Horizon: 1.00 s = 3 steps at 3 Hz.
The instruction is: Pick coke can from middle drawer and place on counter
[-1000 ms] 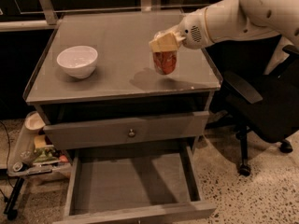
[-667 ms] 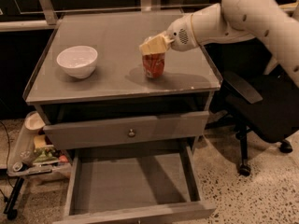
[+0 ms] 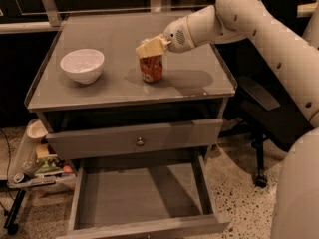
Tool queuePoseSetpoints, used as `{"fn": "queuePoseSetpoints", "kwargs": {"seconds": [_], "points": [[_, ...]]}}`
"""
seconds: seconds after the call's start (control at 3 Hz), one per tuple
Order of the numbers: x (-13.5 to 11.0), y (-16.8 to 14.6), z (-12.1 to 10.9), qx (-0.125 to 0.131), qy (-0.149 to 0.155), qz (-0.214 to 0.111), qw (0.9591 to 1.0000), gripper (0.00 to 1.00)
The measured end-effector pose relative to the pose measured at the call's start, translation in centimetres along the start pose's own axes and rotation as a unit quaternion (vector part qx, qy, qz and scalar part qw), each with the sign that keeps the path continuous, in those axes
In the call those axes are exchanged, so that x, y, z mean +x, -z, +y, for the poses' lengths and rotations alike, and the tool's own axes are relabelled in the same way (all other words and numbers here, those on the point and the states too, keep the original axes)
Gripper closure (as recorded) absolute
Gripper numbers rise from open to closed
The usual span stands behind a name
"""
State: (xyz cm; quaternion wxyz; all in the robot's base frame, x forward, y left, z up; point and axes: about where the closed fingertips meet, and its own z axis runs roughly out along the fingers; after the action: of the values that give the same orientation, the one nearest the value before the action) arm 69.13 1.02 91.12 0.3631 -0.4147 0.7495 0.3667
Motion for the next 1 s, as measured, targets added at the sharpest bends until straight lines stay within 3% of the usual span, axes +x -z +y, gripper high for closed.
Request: {"fn": "queuePoseSetpoints", "kwargs": {"seconds": [0.33,1.0], "points": [[-0.01,-0.01,0.01,0.000,0.000,0.000,1.0000,0.83],[-0.01,-0.01,0.01,0.000,0.000,0.000,1.0000,0.36]]}}
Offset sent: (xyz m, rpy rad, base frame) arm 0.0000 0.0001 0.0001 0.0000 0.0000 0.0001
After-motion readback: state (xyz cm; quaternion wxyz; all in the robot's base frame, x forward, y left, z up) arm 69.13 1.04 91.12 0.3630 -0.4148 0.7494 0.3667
